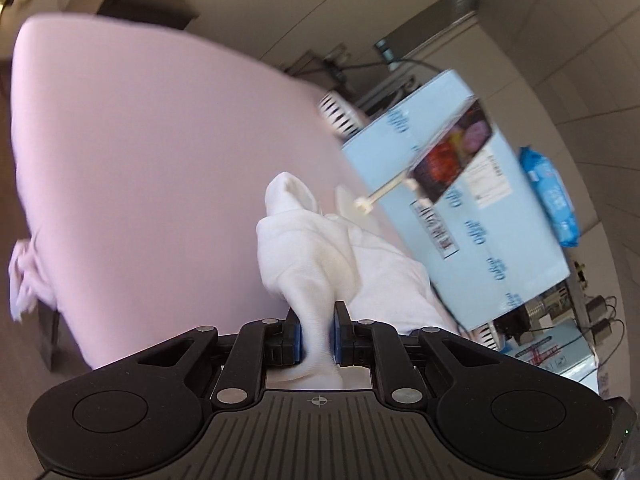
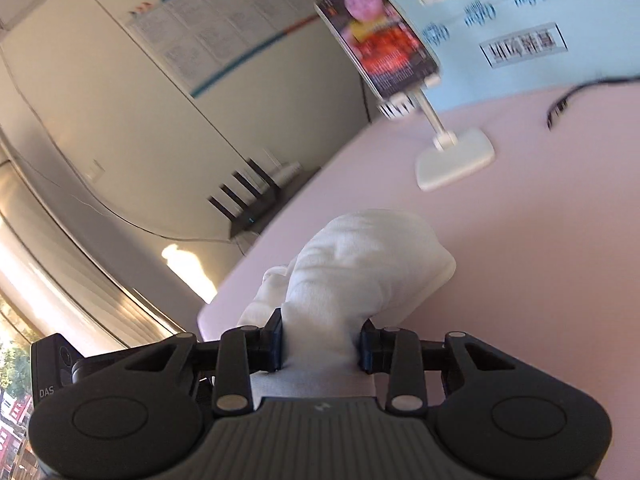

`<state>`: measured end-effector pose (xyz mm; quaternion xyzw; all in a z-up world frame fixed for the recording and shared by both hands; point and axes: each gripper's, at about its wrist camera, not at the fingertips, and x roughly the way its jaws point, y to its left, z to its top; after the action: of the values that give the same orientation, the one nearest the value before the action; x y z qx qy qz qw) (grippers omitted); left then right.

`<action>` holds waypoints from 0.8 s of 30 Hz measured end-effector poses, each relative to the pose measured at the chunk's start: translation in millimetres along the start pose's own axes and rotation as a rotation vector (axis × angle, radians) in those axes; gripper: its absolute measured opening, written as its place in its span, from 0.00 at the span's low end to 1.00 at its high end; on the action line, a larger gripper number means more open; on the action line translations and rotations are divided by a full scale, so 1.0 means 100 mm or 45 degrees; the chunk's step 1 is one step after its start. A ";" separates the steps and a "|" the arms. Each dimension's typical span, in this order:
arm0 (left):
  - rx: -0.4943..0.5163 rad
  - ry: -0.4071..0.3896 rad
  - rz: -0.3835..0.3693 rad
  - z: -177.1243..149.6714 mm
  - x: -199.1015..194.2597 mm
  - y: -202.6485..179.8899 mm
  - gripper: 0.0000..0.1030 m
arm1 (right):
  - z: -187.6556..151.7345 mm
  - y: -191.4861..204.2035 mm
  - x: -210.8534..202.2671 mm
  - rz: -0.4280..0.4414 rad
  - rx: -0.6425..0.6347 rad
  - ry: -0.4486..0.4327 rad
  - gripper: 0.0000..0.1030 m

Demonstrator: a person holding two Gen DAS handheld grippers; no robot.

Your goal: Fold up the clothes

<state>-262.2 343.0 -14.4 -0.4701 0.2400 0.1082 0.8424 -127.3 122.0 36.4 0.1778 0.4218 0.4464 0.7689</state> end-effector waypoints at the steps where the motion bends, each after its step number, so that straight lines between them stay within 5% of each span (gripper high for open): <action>1: -0.014 -0.003 -0.005 -0.02 0.03 0.06 0.14 | -0.01 -0.02 0.01 -0.004 0.011 0.012 0.38; 4: -0.086 0.021 -0.036 0.02 0.03 0.13 0.17 | 0.06 -0.20 0.06 0.030 0.185 0.109 0.40; 8: -0.265 0.048 -0.027 0.14 -0.11 0.24 0.21 | -0.03 -0.22 0.02 0.042 0.167 0.102 0.39; 10: -0.186 -0.165 0.046 0.16 -0.38 0.13 0.21 | -0.08 -0.24 0.01 0.042 0.146 0.090 0.39; 12: 0.182 -0.438 0.112 0.04 -0.69 -0.30 0.21 | -0.07 -0.29 0.03 0.060 0.169 0.092 0.40; 14: 0.265 -0.374 -0.054 0.02 -0.69 -0.51 0.22 | -0.06 -0.34 0.04 0.080 0.199 0.091 0.41; 16: 0.188 -0.215 -0.146 0.04 -0.52 -0.60 0.22 | -0.07 -0.33 -0.01 0.077 0.204 0.070 0.49; 20: 0.150 0.031 0.133 -0.05 0.10 -0.46 0.21 | -0.10 -0.27 -0.44 0.002 0.176 -0.125 0.65; 21: 0.122 -0.011 0.056 -0.09 0.14 -0.33 0.21 | -0.11 -0.24 -0.61 -0.017 0.127 -0.214 0.71; 24: 0.059 0.008 0.020 -0.07 0.08 -0.21 0.21 | -0.11 -0.21 -1.16 -0.104 -0.001 -0.474 0.84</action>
<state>-249.1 325.3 -6.1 -0.4488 0.2488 0.1079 0.8515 -154.0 12.6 73.4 0.2399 0.2790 0.3744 0.8511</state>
